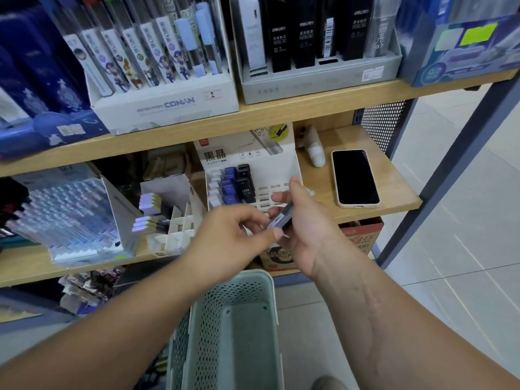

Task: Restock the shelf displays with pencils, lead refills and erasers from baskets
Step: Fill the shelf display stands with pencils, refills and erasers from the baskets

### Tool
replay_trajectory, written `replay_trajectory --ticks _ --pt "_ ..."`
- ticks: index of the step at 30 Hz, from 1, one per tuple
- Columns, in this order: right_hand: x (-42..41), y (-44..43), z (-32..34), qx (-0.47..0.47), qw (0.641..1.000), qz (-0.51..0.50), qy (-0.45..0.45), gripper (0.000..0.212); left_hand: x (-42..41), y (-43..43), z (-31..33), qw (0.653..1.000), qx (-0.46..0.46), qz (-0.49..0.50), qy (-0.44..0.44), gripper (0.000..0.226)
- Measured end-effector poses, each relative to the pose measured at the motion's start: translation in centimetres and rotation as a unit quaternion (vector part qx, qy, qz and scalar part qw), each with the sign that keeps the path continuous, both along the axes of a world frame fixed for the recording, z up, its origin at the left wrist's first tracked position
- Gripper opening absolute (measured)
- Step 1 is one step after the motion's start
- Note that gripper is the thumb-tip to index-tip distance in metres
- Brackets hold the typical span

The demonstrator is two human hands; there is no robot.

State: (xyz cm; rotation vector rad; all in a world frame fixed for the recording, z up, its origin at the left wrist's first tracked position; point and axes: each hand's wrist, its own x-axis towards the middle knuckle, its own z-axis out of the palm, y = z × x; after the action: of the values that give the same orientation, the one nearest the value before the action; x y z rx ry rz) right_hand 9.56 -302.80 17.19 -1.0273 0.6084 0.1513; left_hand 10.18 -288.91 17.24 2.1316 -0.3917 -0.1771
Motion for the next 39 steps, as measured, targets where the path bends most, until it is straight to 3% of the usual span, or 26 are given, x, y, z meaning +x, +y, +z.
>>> replay_trajectory --ticks 8,13,18,21,27,33,39 --pt "-1.1 1.7 -0.1 -0.033 0.998 0.044 -0.006 0.043 -3.4 1.1 -1.3 0.982 -0.113 0.101 0.112 0.014" --pt "-1.3 2.3 0.1 -0.053 0.996 0.076 -0.018 0.045 -4.1 3.2 -1.4 0.978 -0.111 0.121 0.132 0.023" --pt "-1.2 2.6 0.0 -0.009 0.992 0.109 -0.057 0.023 -4.4 5.2 -1.7 0.949 -0.188 0.160 0.195 0.026" --pt "-1.2 3.1 -0.4 -0.045 0.990 0.120 -0.067 0.013 -4.6 5.9 -1.6 0.938 -0.211 0.134 0.240 0.023" --pt "-1.5 4.8 -1.2 -0.130 0.973 0.173 -0.078 0.015 -3.1 6.2 -1.7 0.973 -0.148 0.145 0.100 0.009" --pt "-1.1 5.0 -0.9 -0.162 0.970 0.176 -0.053 0.024 -0.6 7.1 -2.3 0.996 -0.057 0.054 0.034 0.047" --pt "0.2 4.1 -1.3 -0.150 0.985 0.081 0.026 0.037 2.4 7.9 -1.6 0.991 -0.059 0.108 -0.047 0.025"
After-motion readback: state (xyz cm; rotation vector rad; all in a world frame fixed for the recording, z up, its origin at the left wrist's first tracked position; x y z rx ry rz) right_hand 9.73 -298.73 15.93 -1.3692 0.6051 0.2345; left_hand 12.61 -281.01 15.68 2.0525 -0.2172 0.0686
